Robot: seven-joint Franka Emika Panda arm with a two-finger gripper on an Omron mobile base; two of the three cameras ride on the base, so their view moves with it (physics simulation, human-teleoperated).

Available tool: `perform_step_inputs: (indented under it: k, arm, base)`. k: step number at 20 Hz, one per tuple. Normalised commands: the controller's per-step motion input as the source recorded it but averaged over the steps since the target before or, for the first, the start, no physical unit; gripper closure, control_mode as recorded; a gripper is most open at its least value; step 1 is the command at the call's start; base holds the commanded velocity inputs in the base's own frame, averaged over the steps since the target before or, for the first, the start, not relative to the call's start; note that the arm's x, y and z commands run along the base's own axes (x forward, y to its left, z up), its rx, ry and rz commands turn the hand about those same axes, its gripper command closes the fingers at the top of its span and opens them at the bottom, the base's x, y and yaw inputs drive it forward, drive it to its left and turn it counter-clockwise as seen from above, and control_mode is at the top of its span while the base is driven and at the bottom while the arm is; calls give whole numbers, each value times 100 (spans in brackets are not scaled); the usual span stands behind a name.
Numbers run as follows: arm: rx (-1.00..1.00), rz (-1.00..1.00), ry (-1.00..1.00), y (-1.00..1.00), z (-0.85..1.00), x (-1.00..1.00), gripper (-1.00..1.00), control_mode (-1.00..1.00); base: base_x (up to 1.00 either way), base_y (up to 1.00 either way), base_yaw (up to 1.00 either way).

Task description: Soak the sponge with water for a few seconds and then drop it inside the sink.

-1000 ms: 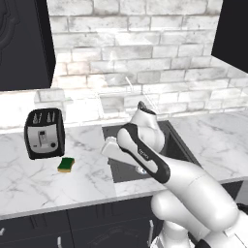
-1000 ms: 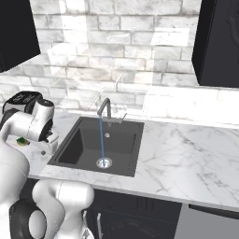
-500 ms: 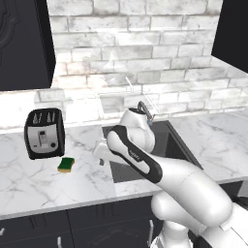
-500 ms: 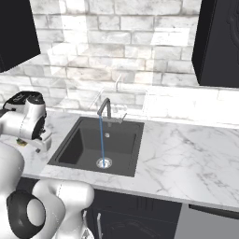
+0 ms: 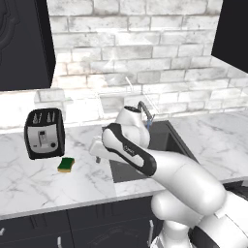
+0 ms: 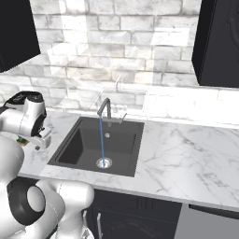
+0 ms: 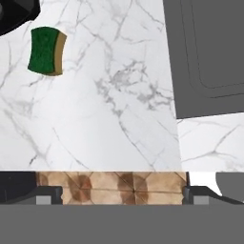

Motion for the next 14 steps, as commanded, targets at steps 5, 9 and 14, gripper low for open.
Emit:
perform_step_inputs:
  k: [5, 9, 14]
  arm:
    - [-1, 0, -1, 16, 0, 0, -100, -100]
    - [-7, 0, 0, 35, 0, 0, -100, -100]
    - [-4, 0, 0, 21, 0, 3, -100, -100]
  base:
    - [0, 0, 0]
    - [0, 0, 0]
    - [0, 0, 0]
